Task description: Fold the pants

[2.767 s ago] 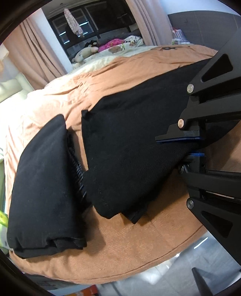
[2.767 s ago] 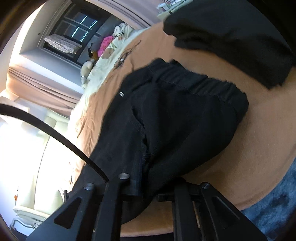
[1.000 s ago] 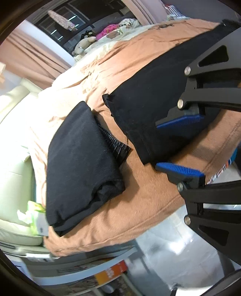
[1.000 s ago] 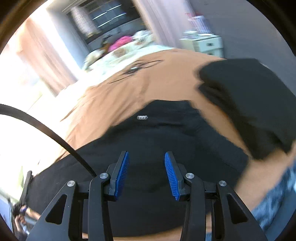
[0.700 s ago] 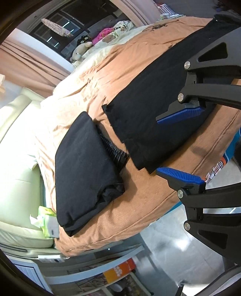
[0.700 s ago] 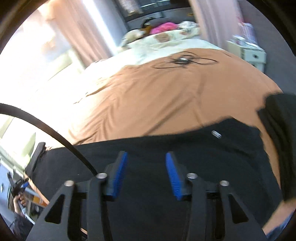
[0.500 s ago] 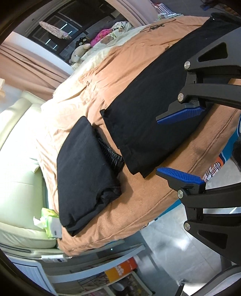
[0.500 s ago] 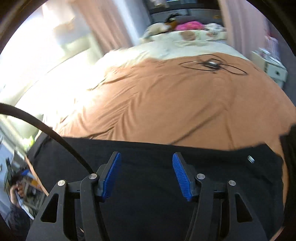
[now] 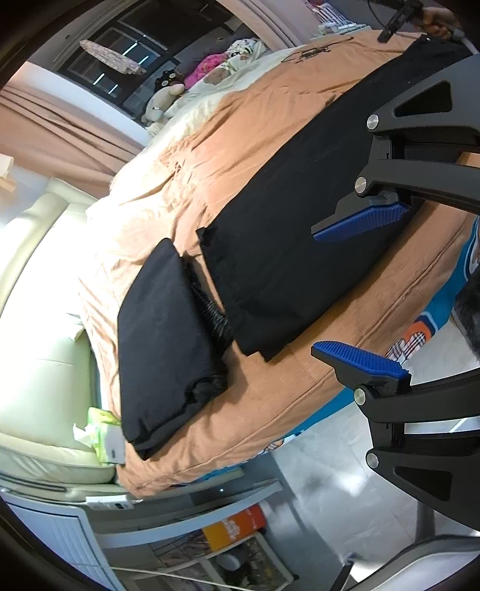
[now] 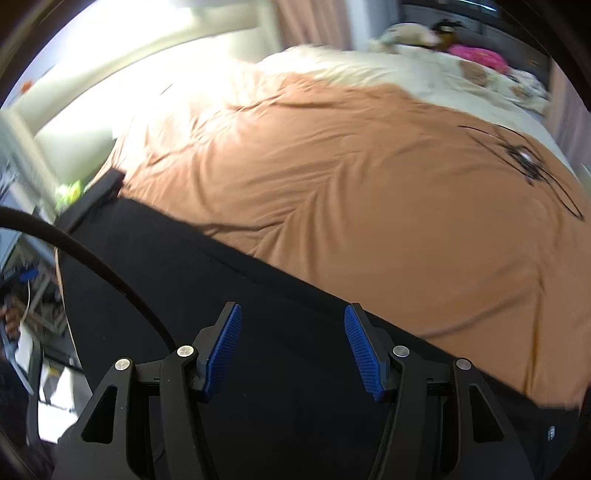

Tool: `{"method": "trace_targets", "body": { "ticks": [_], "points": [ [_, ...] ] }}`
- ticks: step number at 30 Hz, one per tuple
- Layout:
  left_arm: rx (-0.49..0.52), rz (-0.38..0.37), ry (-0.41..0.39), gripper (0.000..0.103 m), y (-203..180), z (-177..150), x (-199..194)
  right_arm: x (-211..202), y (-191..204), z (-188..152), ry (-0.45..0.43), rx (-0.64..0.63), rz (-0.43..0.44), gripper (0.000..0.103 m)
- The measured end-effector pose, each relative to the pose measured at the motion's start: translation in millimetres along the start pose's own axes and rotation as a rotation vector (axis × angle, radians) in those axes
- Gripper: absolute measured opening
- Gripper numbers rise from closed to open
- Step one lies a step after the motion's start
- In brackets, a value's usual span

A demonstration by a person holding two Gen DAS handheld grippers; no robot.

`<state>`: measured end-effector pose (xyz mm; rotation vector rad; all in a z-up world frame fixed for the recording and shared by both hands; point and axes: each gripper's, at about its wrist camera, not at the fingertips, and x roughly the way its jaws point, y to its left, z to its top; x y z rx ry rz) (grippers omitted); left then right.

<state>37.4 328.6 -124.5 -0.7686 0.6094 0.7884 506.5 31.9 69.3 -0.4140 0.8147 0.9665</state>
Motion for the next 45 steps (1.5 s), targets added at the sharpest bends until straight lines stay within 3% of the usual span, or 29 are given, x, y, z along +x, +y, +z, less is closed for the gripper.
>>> {"method": "trace_targets", "body": {
  "ticks": [5, 16, 18, 21, 28, 35, 37, 41, 43, 45],
  "points": [
    [-0.015, 0.016, 0.013, 0.059, -3.7, -2.6, 7.5, 54.7, 6.6, 22.7, 0.090, -0.154, 0.068, 0.057],
    [-0.017, 0.062, 0.054, 0.059, -6.6, -20.2, 23.5, 142.5, 4.2, 58.1, 0.202, -0.298, 0.161, 0.056],
    [-0.024, 0.069, 0.073, 0.059, -4.1, -23.7, 28.3, 155.1, 5.2, 62.6, 0.219, -0.324, 0.181, 0.049],
    [-0.021, 0.078, 0.097, 0.059, -3.3, -29.1, 33.8, 170.6, 6.6, 67.7, 0.256, -0.343, 0.219, 0.033],
    [-0.017, 0.069, 0.116, 0.059, -6.6, -34.6, 38.6, 196.6, 5.1, 81.5, 0.329, -0.341, 0.308, 0.033],
    [-0.015, 0.049, 0.111, 0.059, -9.3, -36.4, 34.5, 195.2, 18.9, 84.5, 0.363, -0.403, 0.333, 0.033],
    [-0.024, 0.047, 0.113, 0.059, -7.4, -36.5, 35.2, 198.6, 22.7, 85.8, 0.389, -0.409, 0.352, 0.024],
    [-0.041, 0.039, 0.123, 0.059, -5.1, -39.0, 36.8, 214.4, 26.4, 89.9, 0.416, -0.398, 0.351, 0.019],
    [-0.040, 0.034, 0.120, 0.059, -4.9, -39.7, 34.4, 214.6, 26.6, 93.5, 0.409, -0.400, 0.319, 0.002],
    [-0.036, 0.037, 0.114, 0.059, -4.0, -39.5, 31.8, 209.9, 32.2, 92.2, 0.387, -0.424, 0.286, 0.000]
  ]
}}
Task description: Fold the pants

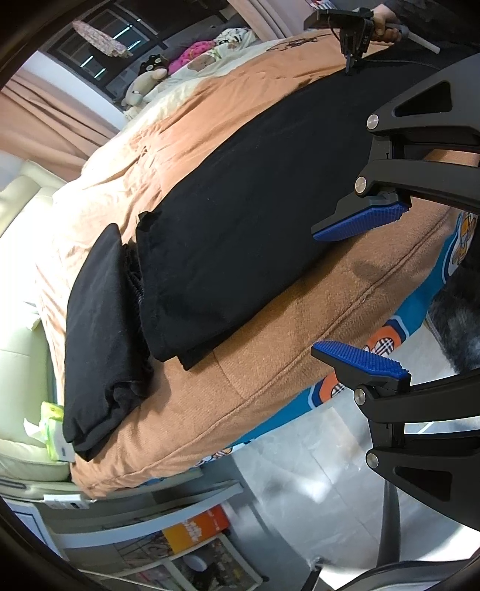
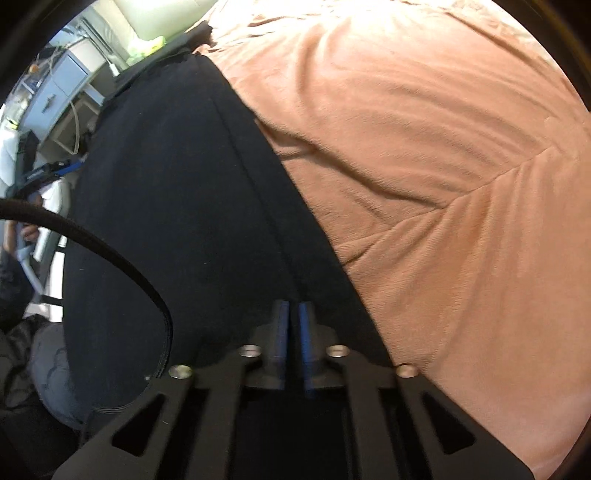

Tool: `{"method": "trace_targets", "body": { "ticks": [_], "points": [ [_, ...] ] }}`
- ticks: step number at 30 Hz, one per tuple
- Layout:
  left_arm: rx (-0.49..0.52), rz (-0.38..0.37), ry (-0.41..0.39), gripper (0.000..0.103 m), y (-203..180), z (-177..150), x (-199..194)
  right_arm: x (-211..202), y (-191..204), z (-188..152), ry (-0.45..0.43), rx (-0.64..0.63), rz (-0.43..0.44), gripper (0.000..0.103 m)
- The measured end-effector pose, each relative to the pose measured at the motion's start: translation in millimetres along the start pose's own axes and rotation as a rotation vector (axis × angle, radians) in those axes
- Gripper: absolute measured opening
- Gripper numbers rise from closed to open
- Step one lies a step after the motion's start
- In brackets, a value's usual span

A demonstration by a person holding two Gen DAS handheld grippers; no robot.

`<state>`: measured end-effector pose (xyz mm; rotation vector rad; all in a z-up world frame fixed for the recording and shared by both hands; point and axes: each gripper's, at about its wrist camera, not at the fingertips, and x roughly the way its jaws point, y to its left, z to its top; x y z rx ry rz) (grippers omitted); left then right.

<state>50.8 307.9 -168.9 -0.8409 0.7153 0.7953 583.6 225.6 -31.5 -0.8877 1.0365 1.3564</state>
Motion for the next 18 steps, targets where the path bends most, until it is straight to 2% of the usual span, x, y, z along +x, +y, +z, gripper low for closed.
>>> {"method": "trace_targets", "body": {
  "ticks": [6, 12, 15, 18],
  "points": [
    [-0.009, -0.010, -0.006, 0.059, 1.9, 2.0, -3.1, -16.5, 30.8, 0.7, -0.077, -0.059, -0.158, 0.000],
    [-0.005, -0.016, -0.018, 0.059, 1.0, -0.6, -5.8, -38.2, 48.6, 2.2, -0.144, -0.085, -0.234, 0.000],
    [-0.010, -0.023, -0.004, 0.059, 1.6, -2.6, -2.2, -41.4, 46.2, -0.5, -0.145, -0.077, -0.263, 0.000],
    [-0.002, -0.026, -0.005, 0.059, 0.0, -3.5, -2.4, -27.6, 41.4, -0.2, -0.130, -0.050, -0.287, 0.000]
  ]
}}
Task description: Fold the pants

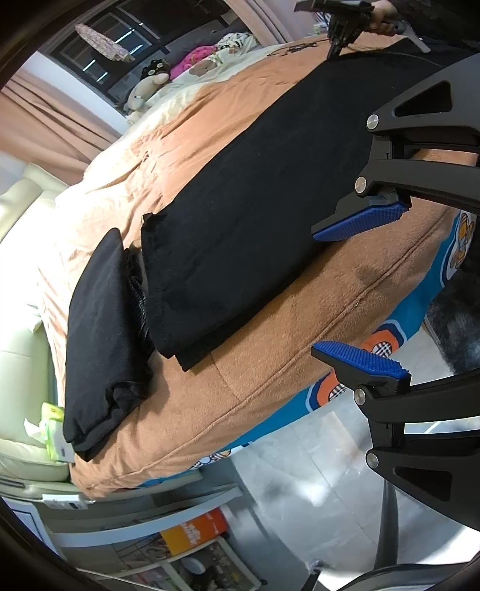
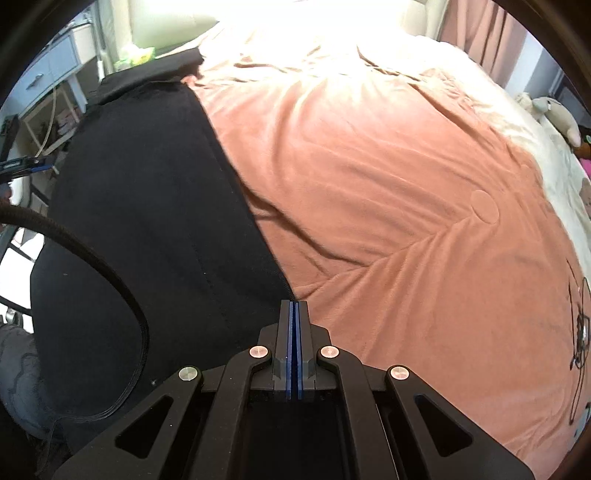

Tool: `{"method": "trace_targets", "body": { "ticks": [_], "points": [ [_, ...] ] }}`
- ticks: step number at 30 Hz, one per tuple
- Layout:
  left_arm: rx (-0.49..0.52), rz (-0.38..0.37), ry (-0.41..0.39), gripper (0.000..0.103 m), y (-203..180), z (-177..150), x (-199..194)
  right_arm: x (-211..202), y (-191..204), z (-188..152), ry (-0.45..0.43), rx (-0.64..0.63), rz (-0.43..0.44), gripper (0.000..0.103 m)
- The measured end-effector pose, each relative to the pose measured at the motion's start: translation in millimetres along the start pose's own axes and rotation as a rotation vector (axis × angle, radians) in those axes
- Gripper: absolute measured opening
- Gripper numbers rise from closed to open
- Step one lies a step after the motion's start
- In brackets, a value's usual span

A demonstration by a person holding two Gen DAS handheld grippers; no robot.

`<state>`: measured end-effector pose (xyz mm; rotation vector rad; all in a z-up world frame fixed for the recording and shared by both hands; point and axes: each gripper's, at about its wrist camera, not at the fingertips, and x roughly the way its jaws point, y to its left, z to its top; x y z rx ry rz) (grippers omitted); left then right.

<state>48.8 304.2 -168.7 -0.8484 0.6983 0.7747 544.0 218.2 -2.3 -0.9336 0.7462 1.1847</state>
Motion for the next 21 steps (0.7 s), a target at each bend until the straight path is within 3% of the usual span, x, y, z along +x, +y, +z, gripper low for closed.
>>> {"method": "trace_targets", "body": {
  "ticks": [6, 12, 17, 18, 20, 21],
  "points": [
    [-0.004, -0.001, 0.007, 0.059, 4.7, -0.8, 1.0, 55.0, 1.6, -4.0, 0.098, 0.088, -0.020, 0.000],
    [-0.012, -0.010, 0.016, 0.059, 4.7, 0.4, 6.6, 20.5, -17.0, -2.4, 0.007, 0.196, 0.050, 0.003],
    [-0.029, -0.028, 0.007, 0.059, 7.9, 4.6, 6.8, 0.9, -15.4, 14.1, -0.051, 0.204, 0.107, 0.003],
    [-0.032, -0.029, 0.006, 0.059, 8.8, 6.3, 7.5, 1.0, -10.8, 18.0, -0.054, 0.188, 0.107, 0.007],
    [-0.038, -0.032, 0.005, 0.059, 11.0, 10.1, 9.1, 5.6, 0.8, 29.0, -0.059, 0.163, 0.112, 0.027],
    [-0.039, -0.034, 0.003, 0.059, 12.1, 12.4, 9.8, 9.0, 6.6, 34.0, -0.066, 0.154, 0.111, 0.043]
  ]
}}
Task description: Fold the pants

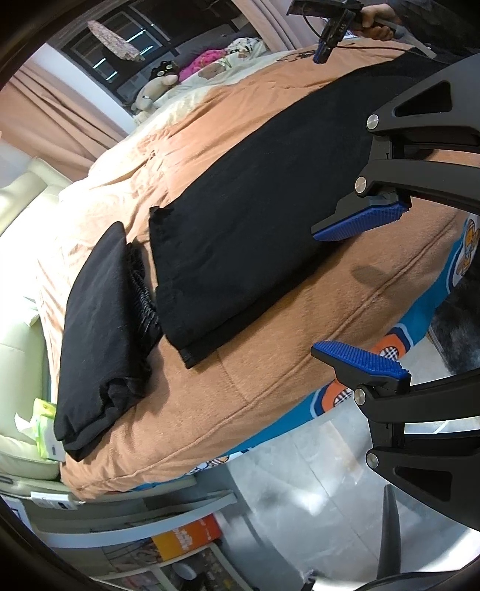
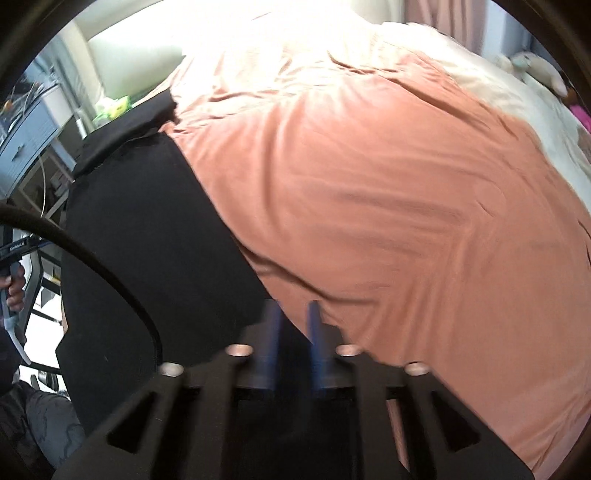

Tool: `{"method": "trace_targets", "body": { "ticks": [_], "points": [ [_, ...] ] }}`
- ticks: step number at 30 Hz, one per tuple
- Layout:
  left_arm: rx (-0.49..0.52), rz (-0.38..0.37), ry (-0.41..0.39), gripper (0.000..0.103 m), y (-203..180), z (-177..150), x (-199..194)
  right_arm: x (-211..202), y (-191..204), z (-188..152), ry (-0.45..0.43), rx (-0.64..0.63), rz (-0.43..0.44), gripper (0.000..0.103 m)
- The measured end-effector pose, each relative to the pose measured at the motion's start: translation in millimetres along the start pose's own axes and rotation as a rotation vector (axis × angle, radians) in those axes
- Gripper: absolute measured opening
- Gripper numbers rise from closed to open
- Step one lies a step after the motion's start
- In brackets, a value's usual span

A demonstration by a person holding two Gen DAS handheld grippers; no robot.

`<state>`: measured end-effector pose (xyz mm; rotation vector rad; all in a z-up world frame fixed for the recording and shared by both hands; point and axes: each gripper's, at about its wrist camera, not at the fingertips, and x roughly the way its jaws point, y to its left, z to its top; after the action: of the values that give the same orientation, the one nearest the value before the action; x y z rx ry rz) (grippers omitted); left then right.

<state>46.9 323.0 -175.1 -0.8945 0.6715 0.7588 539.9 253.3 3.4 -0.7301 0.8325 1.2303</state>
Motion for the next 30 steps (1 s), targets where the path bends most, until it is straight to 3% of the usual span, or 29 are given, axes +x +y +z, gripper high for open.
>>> {"method": "trace_targets", "body": {
  "ticks": [1, 17, 20, 22, 28, 30],
  "points": [
    [0.001, 0.001, -0.003, 0.059, 0.8, 2.6, 1.0, 7.2, 6.3, 6.9, -0.010, -0.018, 0.003, 0.047],
    [-0.108, -0.014, -0.045, 0.059, 27.8, 45.9, 26.6, 123.0, 80.1, 96.7, 0.017, -0.224, 0.134, 0.047],
    [-0.123, 0.008, -0.065, 0.052, 31.4, 50.9, 25.7, 147.4, 94.4, 113.7, 0.016, -0.245, 0.152, 0.047],
    [-0.141, 0.017, -0.070, 0.042, 36.7, 54.0, 26.2, 163.5, 101.5, 123.9, 0.016, -0.243, 0.167, 0.047],
    [-0.158, 0.020, -0.087, 0.040, 46.4, 63.0, 25.8, 194.2, 113.5, 139.0, 0.025, -0.253, 0.198, 0.047],
    [-0.164, 0.021, -0.094, 0.040, 48.0, 66.1, 25.3, 204.4, 115.9, 144.2, 0.036, -0.245, 0.205, 0.042]
  ]
}}
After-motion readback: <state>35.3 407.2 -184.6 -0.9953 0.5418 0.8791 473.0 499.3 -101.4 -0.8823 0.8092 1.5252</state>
